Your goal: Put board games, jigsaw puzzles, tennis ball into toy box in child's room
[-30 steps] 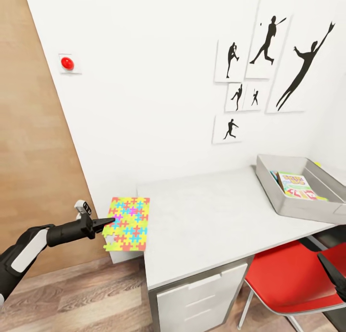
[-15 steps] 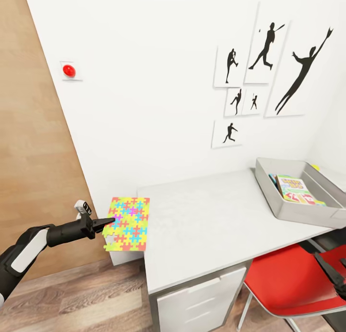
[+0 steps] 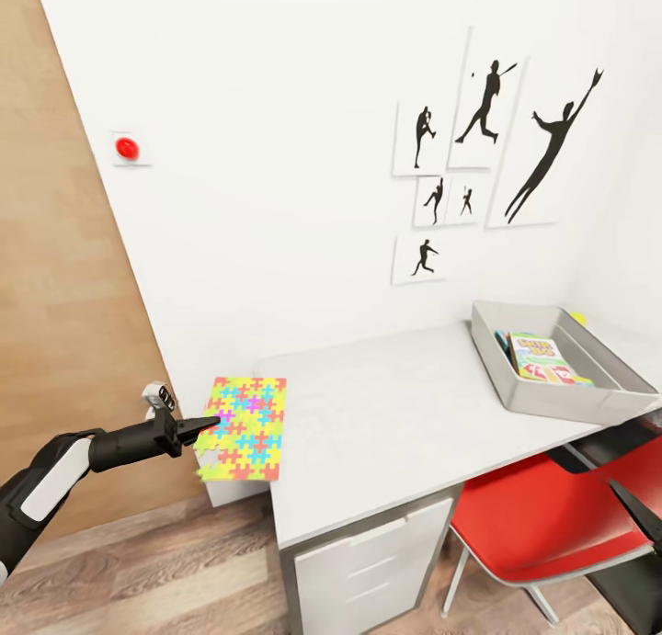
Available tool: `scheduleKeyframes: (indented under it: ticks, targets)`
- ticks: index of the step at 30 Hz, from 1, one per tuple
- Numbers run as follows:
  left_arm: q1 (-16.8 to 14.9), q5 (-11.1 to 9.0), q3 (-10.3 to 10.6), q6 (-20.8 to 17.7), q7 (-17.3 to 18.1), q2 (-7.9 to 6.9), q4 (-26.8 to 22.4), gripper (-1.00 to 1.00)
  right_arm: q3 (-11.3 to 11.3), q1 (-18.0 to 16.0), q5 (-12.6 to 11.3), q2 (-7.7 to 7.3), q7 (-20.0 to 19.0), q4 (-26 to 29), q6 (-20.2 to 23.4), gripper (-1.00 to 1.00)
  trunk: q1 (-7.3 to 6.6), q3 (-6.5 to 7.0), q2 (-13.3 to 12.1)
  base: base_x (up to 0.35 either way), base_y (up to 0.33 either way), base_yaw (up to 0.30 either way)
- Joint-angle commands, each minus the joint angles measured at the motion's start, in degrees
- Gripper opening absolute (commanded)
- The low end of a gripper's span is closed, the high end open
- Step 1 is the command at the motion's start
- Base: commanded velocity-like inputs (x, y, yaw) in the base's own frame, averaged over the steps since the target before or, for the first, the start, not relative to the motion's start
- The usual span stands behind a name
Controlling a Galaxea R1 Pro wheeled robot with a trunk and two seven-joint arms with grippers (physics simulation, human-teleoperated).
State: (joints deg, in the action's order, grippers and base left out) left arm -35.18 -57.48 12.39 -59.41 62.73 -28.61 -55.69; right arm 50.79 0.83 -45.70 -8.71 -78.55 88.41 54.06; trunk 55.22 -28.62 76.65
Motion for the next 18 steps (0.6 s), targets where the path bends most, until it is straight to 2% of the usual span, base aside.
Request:
scheduleKeyframes:
  ticks: [1, 6, 10, 13, 16, 18]
  targets:
    - [-0.1, -0.1, 0.2, -0.2, 0.2, -0.05, 0.1, -1.00, 0.0, 0.0, -0.3, -0.07, 0.1, 0.0, 0.5, 1.00, -0.22, 0.14, -0.4, -0.002, 0.000, -0.265]
    - [-0.1, -0.2, 0.0, -0.2, 0.3, -0.07, 0.0, -1.00, 0.7, 0.0, -0.4, -0.32, -0.1, -0.6, 0.8, 1.00, -1.32, 1.03, -2.4, 0.000, 0.000, -0.277]
    - [-0.1, -0.2, 0.0, -0.2, 0.4, -0.12, -0.4, -1.00, 3.1, 0.0, -0.7, -0.34, -0.2, -0.7, 1.0, 1.00, -2.20, 1.75, -4.0, 0.000, 0.000, -0.280]
    - [0.0, -0.2, 0.3, -0.2, 0.4, -0.16, -3.7, -1.00, 4.8, 0.0, -0.8, -0.47, -0.3, -1.5, 1.0, 1.00, -2.86, 2.29, -5.2, 0.000, 0.000, -0.281]
    - [0.2, -0.2, 0.5, -0.2, 0.4, -0.20, -6.0, -1.00, 7.3, 0.0, -0.8, -1.69, -0.4, -4.4, 1.0, 1.00, -3.52, 2.83, -6.4, 0.000, 0.000, -0.281]
    - [0.3, -0.2, 0.5, -0.2, 0.4, -0.16, -6.9, -1.00, 9.5, 0.0, -0.6, -3.37, -1.5, -8.0, 1.1, 1.00, -3.96, 3.19, -7.2, 0.000, 0.000, -0.281]
